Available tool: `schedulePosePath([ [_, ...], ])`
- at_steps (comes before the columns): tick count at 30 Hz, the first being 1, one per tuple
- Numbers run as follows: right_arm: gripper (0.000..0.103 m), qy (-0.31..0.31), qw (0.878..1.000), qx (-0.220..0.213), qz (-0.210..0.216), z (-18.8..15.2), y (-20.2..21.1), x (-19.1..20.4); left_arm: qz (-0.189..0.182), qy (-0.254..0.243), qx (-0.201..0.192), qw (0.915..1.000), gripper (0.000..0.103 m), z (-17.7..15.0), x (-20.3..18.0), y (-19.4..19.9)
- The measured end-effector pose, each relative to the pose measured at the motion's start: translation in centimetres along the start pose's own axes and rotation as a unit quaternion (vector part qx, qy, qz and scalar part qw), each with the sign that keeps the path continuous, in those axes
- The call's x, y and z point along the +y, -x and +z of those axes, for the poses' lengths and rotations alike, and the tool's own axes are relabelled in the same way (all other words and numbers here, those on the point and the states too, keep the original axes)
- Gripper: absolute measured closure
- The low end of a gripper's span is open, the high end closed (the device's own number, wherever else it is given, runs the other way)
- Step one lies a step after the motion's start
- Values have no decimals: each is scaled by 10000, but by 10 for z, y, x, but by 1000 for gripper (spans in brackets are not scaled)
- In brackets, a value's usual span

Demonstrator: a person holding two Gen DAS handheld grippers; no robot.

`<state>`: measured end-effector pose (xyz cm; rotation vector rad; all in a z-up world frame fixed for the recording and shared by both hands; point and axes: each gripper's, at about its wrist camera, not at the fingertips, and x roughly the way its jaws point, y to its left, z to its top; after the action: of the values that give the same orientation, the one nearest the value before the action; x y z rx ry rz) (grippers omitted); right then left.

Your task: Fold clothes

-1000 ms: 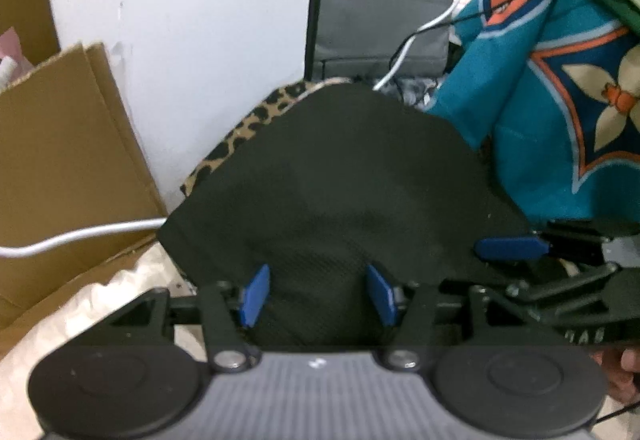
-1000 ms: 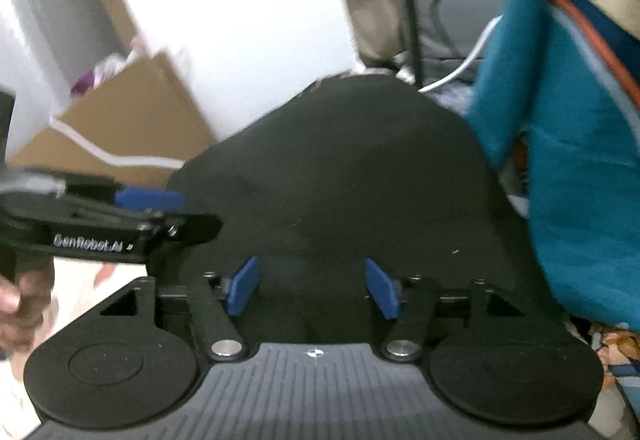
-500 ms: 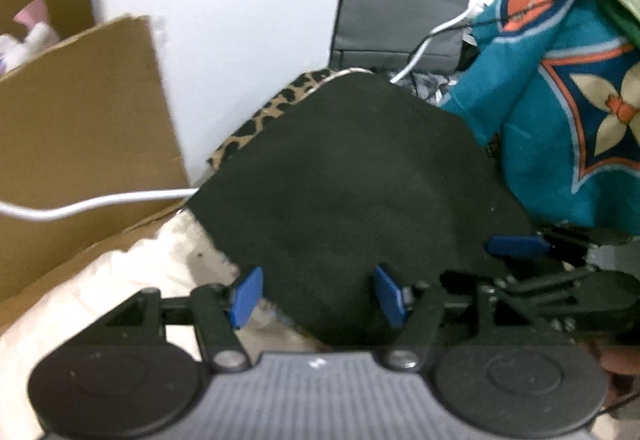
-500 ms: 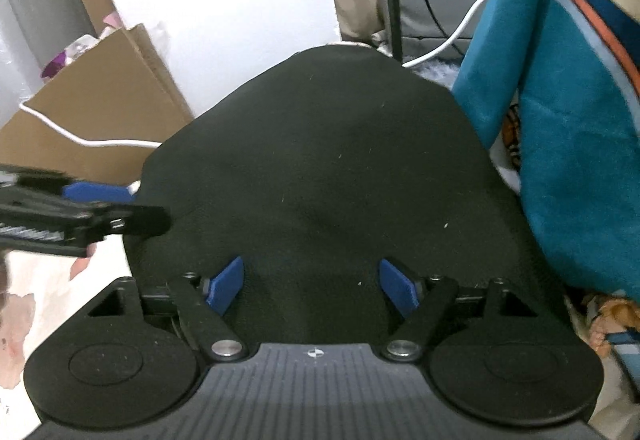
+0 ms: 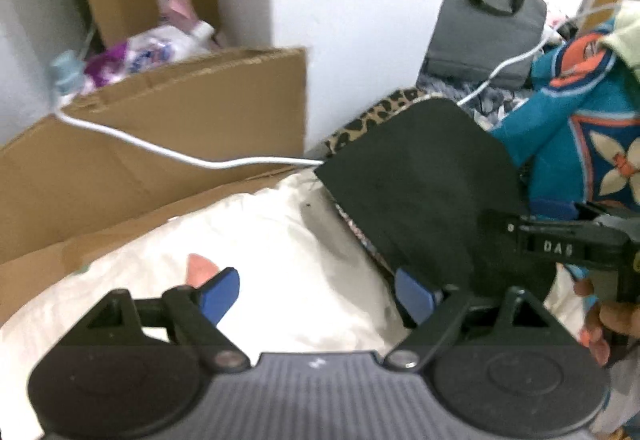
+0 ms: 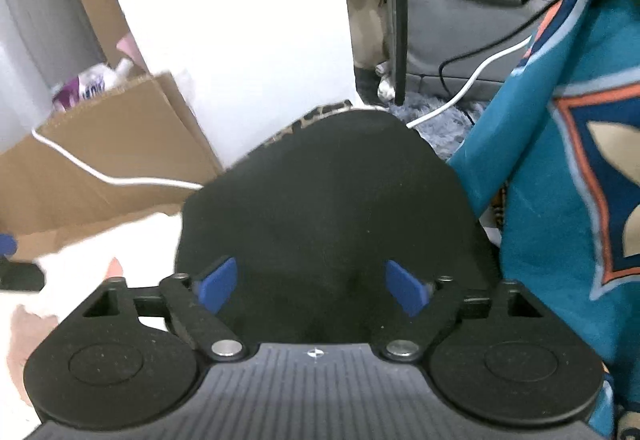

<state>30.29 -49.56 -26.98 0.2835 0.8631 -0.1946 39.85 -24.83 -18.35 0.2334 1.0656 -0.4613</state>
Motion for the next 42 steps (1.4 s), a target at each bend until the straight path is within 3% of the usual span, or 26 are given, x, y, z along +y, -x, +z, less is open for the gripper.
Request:
schedulePosePath([
  [8,1,-219,9990,398,29,27,74,16,382,561,324,9972,11,-3,19,79],
  [14,1,-486,9944,888,303,31,117,27,222,1201,420,9916,9,-16,41,148],
  [18,1,-692,9914,1047,365,34,147,29,432,1339,405,9892,8,-33,52,192],
  [29,1,-377,9938,941,455,64,238,50,664,1663,144,9837,6,-71,77,276],
  [42,1,57,9937,791,787,59,313,94,964,1955,-330,9754,5,-124,108,355],
])
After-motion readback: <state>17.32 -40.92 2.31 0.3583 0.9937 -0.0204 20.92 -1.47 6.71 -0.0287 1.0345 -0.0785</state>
